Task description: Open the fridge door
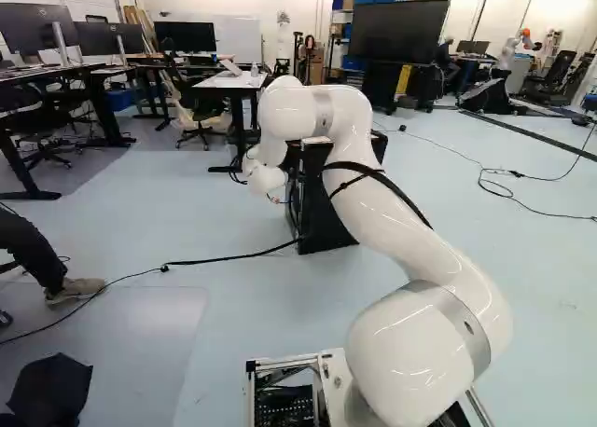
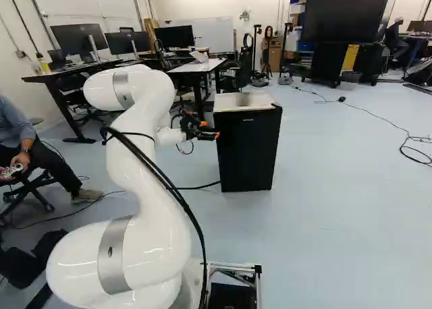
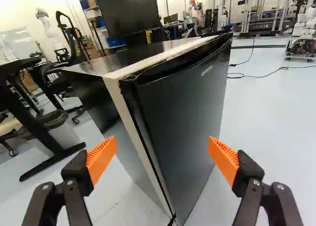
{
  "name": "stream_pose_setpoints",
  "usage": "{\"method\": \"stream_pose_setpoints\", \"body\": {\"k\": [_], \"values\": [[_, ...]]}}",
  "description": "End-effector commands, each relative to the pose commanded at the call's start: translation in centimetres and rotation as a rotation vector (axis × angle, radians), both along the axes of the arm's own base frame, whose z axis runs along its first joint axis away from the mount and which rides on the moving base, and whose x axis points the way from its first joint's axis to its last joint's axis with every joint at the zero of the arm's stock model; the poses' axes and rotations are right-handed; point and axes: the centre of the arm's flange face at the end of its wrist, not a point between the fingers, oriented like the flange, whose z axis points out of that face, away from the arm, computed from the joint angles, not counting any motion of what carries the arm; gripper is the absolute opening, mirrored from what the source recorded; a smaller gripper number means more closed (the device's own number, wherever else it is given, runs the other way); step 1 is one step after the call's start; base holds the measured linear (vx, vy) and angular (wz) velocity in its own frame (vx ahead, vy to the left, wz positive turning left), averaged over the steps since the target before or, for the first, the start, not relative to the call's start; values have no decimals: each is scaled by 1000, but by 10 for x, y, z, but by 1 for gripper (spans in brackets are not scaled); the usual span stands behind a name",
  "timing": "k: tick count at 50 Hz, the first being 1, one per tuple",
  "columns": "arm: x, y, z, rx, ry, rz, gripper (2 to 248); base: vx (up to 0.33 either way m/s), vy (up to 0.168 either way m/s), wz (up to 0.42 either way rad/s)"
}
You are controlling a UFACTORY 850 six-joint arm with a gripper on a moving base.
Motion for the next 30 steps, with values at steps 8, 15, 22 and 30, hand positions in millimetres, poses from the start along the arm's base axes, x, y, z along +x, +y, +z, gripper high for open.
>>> {"method": "stream_pose_setpoints", "body": {"k": [8,15,22,30], "values": [[2,0,2,-3,-9,-3,247,0,0,0],[2,0,9,-1,-17,-3,247,0,0,0],[2,0,19,3,-27,-3,247,0,0,0],[2,0,28,6,-37,-3,247,0,0,0]]}}
